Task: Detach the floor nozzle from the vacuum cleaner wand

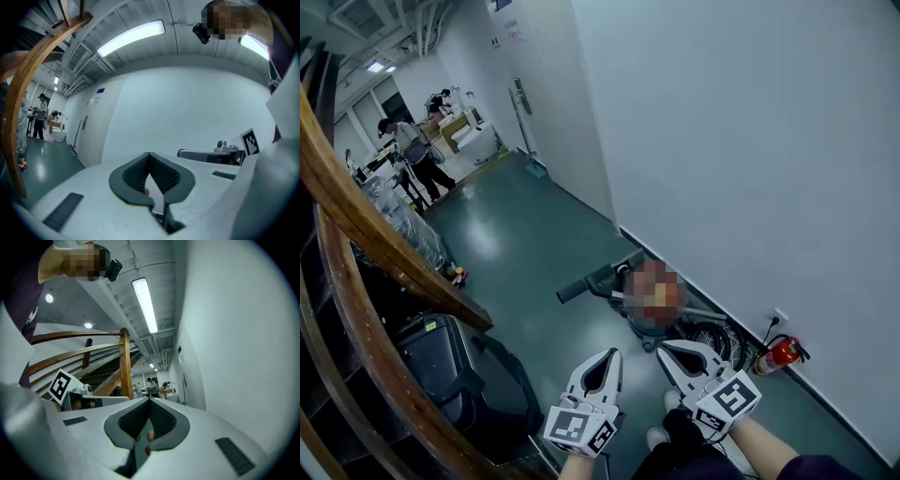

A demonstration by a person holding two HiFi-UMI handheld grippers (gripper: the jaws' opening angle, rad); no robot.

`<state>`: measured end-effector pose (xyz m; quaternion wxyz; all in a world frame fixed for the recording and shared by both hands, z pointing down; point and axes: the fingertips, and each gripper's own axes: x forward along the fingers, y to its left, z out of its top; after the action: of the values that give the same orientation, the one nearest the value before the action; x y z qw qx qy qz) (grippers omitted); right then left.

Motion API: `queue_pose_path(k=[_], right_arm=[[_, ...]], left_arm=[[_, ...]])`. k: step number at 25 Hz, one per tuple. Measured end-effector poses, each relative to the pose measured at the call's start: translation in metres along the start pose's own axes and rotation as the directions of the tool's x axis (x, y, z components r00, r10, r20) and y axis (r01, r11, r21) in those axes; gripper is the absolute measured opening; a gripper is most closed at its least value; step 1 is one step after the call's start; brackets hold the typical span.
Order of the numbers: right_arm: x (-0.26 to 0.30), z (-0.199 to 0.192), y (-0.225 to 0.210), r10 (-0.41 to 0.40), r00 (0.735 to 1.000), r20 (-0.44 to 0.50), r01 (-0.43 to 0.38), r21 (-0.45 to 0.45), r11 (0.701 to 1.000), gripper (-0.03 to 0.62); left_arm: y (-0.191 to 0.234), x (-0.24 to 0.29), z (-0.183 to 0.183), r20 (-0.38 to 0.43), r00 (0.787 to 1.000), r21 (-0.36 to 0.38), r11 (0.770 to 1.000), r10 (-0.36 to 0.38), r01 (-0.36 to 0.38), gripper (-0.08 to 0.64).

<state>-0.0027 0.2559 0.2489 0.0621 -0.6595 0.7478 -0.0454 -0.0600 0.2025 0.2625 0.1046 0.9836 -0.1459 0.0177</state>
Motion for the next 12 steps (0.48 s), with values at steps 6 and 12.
queue_pose_path(k=[6,12], right_arm=[[0.022,-0.009,-0.014,0.005,1.0,-0.018,-0.005,0.0,1.0,0.017],[0.048,-0.019,-0.035,0.025,0.999,-0.045,-0.025,0.005,1.0,0.017]], left_arm=[[0.019,0.014,-0.007,-0.007,1.0,-0.014,1.0,0.01,-0.01,0.003],[0.04,0.038,-0.012,-0.013,0.999,-0.042,0.999,0.03,-0.03,0.003]])
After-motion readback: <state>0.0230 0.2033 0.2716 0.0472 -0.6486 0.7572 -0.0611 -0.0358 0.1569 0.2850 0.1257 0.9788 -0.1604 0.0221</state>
